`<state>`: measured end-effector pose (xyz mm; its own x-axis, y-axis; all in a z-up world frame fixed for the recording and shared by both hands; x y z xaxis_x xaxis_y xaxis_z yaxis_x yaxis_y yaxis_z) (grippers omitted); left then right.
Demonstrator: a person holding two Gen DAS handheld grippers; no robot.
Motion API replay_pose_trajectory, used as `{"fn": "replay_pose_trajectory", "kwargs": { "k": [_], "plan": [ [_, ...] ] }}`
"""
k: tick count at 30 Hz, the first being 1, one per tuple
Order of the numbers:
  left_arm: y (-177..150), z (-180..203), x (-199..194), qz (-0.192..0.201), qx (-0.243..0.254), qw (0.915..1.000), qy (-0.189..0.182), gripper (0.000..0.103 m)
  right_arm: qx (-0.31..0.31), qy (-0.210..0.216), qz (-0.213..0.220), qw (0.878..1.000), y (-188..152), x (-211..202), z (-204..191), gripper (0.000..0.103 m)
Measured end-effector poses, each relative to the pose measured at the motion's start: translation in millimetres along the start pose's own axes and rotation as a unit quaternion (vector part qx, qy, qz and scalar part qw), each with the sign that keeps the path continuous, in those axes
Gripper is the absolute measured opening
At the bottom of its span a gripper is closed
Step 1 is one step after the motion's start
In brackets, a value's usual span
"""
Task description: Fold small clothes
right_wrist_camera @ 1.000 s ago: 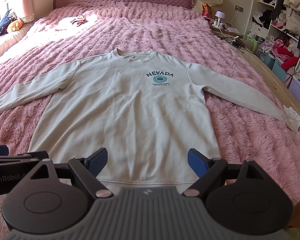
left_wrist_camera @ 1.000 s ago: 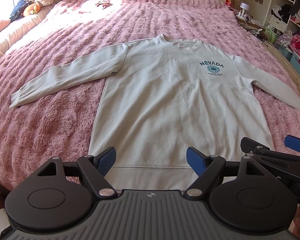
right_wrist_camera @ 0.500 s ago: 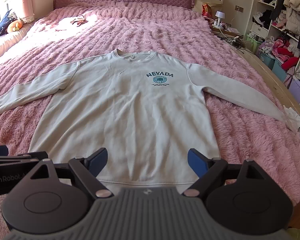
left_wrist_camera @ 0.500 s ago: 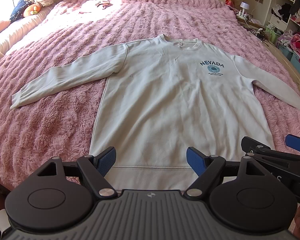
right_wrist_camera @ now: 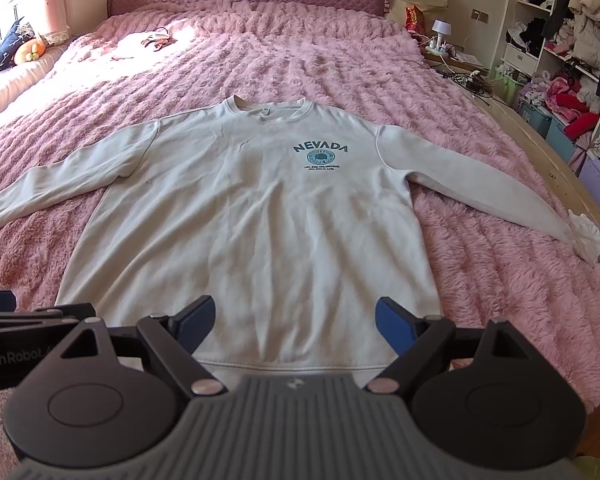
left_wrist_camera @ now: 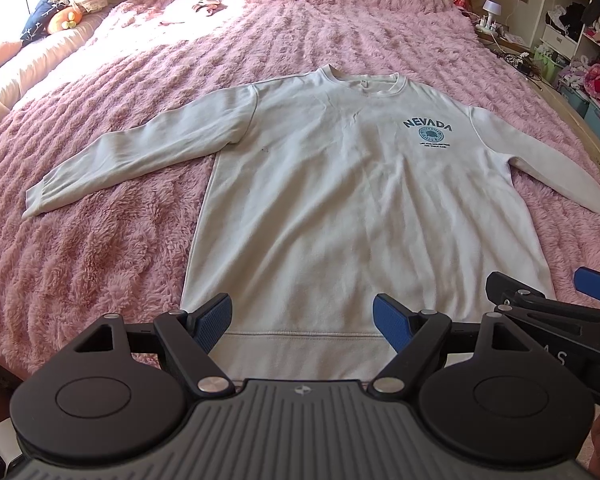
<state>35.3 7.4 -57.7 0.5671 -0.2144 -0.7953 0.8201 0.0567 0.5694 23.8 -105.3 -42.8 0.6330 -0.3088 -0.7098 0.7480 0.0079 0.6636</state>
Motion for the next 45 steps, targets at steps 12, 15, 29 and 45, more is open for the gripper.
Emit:
{"fn": "replay_pose_trajectory", "kwargs": {
  "k": [12,15,29,45],
  "plan": [
    [1,-1,1,-0.005,0.001,1.0000,0.002,0.094,0.001,-0.001,-0.001,1.000,1,2,2,0.083],
    [1,-3,1,-0.007,0.000,1.0000,0.004,0.094,0.001,0.000,-0.001,1.000,1,2,2,0.083],
    [2,3,11,-0.016,0.000,0.9999,0.000,0.094,0.012,-0.003,-0.006,1.000,0,10,5,0.083],
    [60,78,68,0.002,0.055,0.9850,-0.164,0.094,0.181,-0.005,0.047,0.982,18,67,144,0.083]
  ]
}}
Point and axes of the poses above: each gripper's, at about its wrist camera, not at the fingertips, and x roughly the way its jaws point, z to its right, y to its top, the point moved 6 cm from there along x, roughly the way its jaws point, and after that the axes turned 14 degrees about -y, right-handed, at the moved point
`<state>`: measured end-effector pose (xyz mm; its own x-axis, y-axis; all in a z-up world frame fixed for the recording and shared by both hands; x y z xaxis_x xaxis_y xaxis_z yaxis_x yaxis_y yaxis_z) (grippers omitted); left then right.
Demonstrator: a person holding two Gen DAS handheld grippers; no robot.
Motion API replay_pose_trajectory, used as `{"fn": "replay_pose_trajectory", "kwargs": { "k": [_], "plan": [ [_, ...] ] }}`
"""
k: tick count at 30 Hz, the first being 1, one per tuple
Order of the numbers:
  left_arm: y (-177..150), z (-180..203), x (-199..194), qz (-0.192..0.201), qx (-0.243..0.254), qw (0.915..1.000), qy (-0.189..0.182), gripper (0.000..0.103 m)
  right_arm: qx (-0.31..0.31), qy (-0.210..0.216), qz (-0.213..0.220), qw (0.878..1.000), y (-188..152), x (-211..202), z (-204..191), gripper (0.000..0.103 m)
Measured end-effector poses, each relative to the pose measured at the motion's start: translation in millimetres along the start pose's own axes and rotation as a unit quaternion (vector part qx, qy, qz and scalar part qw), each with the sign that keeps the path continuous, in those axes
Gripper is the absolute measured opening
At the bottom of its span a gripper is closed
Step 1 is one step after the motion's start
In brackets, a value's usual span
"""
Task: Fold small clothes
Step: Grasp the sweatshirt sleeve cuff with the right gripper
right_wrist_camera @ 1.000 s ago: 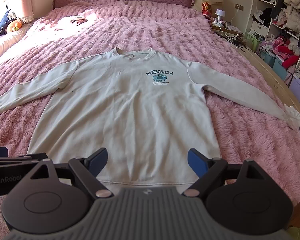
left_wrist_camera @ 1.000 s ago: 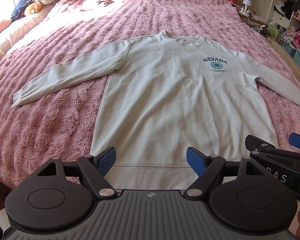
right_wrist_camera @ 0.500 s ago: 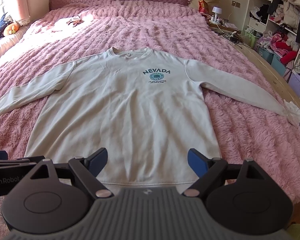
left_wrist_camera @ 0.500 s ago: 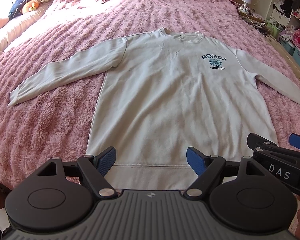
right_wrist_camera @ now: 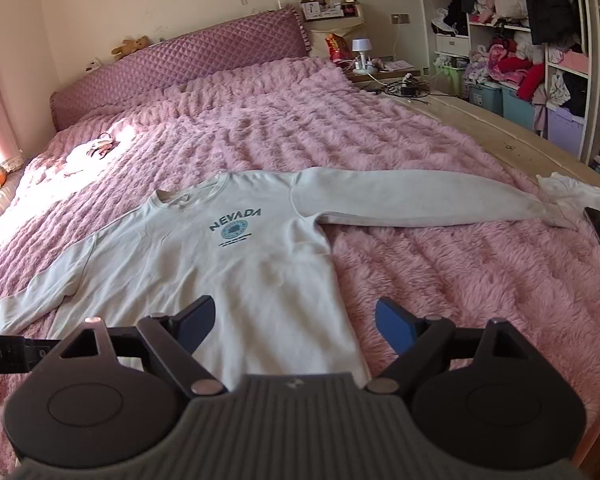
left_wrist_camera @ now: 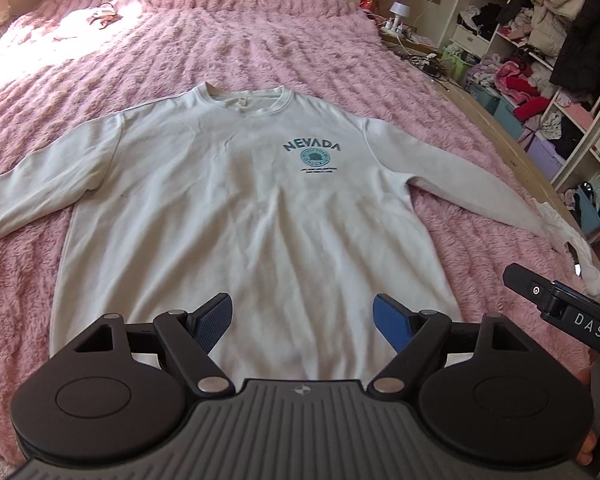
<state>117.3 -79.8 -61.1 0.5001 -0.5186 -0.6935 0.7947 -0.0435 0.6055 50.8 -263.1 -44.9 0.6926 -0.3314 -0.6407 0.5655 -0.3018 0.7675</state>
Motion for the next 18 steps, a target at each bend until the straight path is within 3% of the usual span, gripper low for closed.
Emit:
{"fn": "replay_pose_trajectory", "kwargs": {
  "k": [2,8,13,18],
  "plan": [
    [13,11,18,0.012,0.016,0.9993,-0.031,0.094,0.024,-0.028,0.004,0.999,10,17,30,0.083],
    [49,51,88,0.011,0.058,0.9926,-0.106,0.094,0.136,-0.062,0.097,0.984,37,55,123,0.083],
    [70,79,138,0.027,0.066,0.9820,-0.175,0.094,0.176,-0.116,0.095,0.973,51,100,190,0.079],
    [90,94,199,0.004,0.062,0.9817,-0.180,0.094,0.253,-0.133,0.056,0.957,53,157,251,0.061]
  ]
}}
Point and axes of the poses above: each gripper's, at about its wrist camera, not at the fingertips, and x roughly the way its jaws point, z to its right, y to its top, the point moved 6 cm from there along x, roughly the way its jaws point, and after that the axes turned 14 degrees about -y, right-handed, at the moved point
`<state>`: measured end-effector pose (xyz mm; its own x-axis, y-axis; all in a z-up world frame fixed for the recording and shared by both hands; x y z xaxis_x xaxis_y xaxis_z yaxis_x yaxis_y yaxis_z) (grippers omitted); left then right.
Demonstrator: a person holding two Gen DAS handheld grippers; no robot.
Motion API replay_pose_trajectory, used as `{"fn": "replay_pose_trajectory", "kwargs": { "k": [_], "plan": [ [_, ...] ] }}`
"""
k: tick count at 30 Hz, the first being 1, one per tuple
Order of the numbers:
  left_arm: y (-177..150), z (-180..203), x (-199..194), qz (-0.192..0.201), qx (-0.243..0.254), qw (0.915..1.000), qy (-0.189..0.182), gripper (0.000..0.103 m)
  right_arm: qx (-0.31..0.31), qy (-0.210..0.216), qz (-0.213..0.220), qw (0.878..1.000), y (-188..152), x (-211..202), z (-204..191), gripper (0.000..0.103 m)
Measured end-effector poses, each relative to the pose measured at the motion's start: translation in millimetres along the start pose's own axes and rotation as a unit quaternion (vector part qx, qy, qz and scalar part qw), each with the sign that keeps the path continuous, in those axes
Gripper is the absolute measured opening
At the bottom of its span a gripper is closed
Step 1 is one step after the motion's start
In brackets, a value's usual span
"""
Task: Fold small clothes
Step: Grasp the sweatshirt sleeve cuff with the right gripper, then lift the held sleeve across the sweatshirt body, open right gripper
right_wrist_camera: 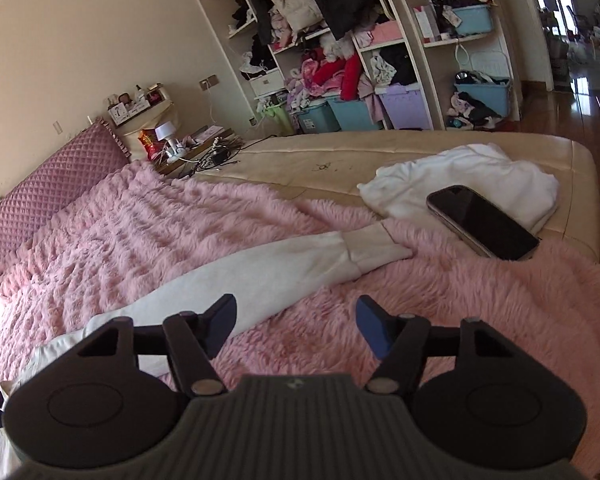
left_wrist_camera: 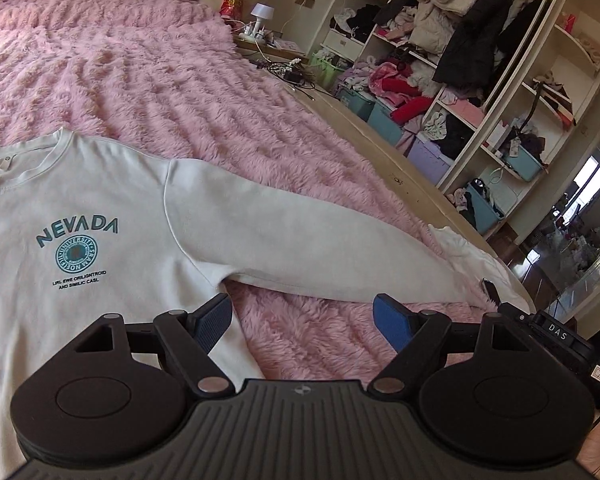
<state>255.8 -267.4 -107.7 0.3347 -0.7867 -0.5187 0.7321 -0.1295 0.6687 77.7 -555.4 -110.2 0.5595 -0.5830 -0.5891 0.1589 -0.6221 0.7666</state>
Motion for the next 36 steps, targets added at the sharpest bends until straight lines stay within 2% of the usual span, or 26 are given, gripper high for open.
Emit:
{"fn": "replay_pose_trajectory", "kwargs": {
  "k": [3,5,10,15,16,17,18,19,22,28,33,36],
  "plan": [
    [7,-9,29,-0.010,-0.013,0.9999,-0.005,0.094,0.050,-0.009,-0.019,0.999,10,43,17,0.054],
    [10,-13,42,-0.014,-0.025,0.9995,-0.013,0.094,0.083,-0.016,-0.030,0.996,14,66,24,0.054],
    [13,-22,75,-0.028,-0.039,0.9985,-0.024,0.094,0.183,-0.021,-0.084,0.979,15,118,40,0.053],
    [0,-28,104,-0.072,-0.052,0.9957,-0.028,0.094,0.218,-0.026,-0.074,0.973,19,142,38,0.052],
    [-4,-28,107,-0.078,-0.054,0.9951,-0.029,0.094,0.222,-0.029,-0.075,0.972,20,146,37,0.049],
    [-9,-29,113,-0.086,-0.056,0.9943,-0.029,0.094,0.224,-0.033,-0.073,0.971,22,150,37,0.035],
    [-12,-30,115,-0.092,-0.056,0.9938,-0.028,0.094,0.227,-0.034,-0.073,0.971,22,153,38,0.013],
    [-15,-32,116,-0.096,-0.056,0.9935,-0.024,0.094,0.232,-0.031,-0.076,0.969,23,156,38,0.003],
    [-22,-36,118,-0.102,-0.051,0.9933,-0.020,0.094,0.253,-0.016,-0.084,0.964,21,159,42,0.002],
    [-20,-35,126,-0.105,-0.046,0.9932,-0.022,0.094,0.241,-0.005,-0.060,0.969,32,144,34,0.002],
    [-7,-31,106,-0.086,-0.058,0.9937,-0.043,0.094,0.217,0.026,-0.033,0.975,61,116,4,0.002],
    [-1,-33,79,-0.072,-0.051,0.9954,-0.035,0.094,0.195,0.063,-0.013,0.979,79,87,-33,0.002]
  ]
}}
Point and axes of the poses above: each gripper's, at about its wrist camera, not at the fingertips, and x roughly the way its jaws point, z to its right, y to its top, the point moved 6 cm from there along x, roughly the way its jaws point, and after that the axes turned 14 degrees about -y, right-handed, at the moved point
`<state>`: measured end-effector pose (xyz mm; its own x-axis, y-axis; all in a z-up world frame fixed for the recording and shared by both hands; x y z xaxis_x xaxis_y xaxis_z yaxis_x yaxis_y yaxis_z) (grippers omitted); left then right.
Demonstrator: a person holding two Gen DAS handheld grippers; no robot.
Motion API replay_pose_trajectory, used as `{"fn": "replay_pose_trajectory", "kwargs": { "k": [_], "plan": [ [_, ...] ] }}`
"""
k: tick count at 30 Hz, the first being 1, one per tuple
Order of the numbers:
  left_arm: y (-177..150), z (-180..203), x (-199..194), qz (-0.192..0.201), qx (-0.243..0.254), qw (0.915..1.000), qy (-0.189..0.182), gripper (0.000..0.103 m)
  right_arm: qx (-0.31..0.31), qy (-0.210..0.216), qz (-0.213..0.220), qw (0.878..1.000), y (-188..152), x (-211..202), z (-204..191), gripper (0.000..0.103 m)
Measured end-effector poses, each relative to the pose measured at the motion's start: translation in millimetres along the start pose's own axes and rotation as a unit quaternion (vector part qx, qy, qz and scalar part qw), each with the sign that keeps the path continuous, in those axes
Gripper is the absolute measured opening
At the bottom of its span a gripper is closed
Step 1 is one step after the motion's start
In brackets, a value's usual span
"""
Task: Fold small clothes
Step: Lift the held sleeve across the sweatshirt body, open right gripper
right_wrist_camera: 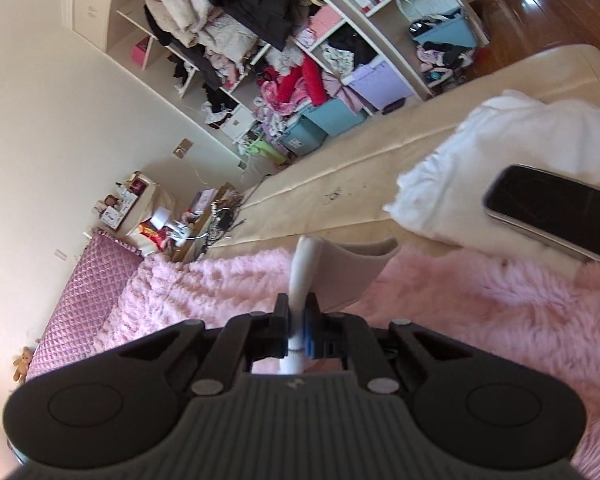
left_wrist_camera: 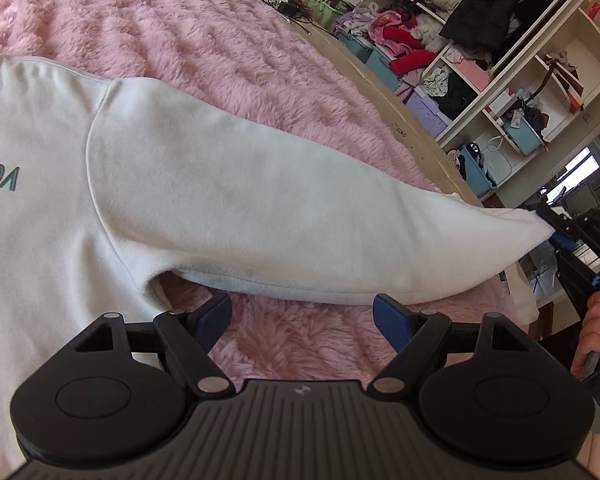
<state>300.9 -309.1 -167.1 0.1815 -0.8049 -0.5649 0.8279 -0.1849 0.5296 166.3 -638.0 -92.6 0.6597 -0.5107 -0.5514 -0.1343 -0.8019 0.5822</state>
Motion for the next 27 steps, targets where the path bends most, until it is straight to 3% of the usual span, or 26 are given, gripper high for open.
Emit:
{"fn": "replay_pose_trajectory", "kwargs": {
  "k": [5,11,15,20,27],
  "plan": [
    [-9,-16,-60,0.029,-0.022,0.9993,0.006,0.094,-0.032,0.077,0.000,0.997,-23,-39,-82,0.002],
    [-27,-52,-143,0.069,-0.047,0.9959,0.036,0.094,-0.077,0.170,-0.031,0.982,-93,-85,-184,0.002],
    [-40,-82,-198,0.101,-0.073,0.9907,0.054,0.094,-0.113,0.225,-0.063,0.966,-164,-116,-246,0.002],
    [-57,-125,-264,0.139,-0.104,0.9809,0.088,0.094,-0.153,0.276,-0.112,0.943,-261,-153,-295,0.002],
    [-89,-181,-346,0.206,-0.146,0.9550,0.154,0.094,-0.236,0.303,-0.183,0.905,-403,-182,-315,0.002]
  ]
}}
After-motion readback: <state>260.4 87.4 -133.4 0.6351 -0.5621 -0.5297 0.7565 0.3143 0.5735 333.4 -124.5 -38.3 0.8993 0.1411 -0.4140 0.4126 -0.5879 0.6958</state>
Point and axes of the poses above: each gripper's, at about its wrist camera, not at the fingertips, and x roughly the way its jaws point, z to its right, y to its top, the point moved 6 cm from there along x, roughly the way its jaws point, and after that the axes turned 14 degrees about -y, right-handed, at the moved point
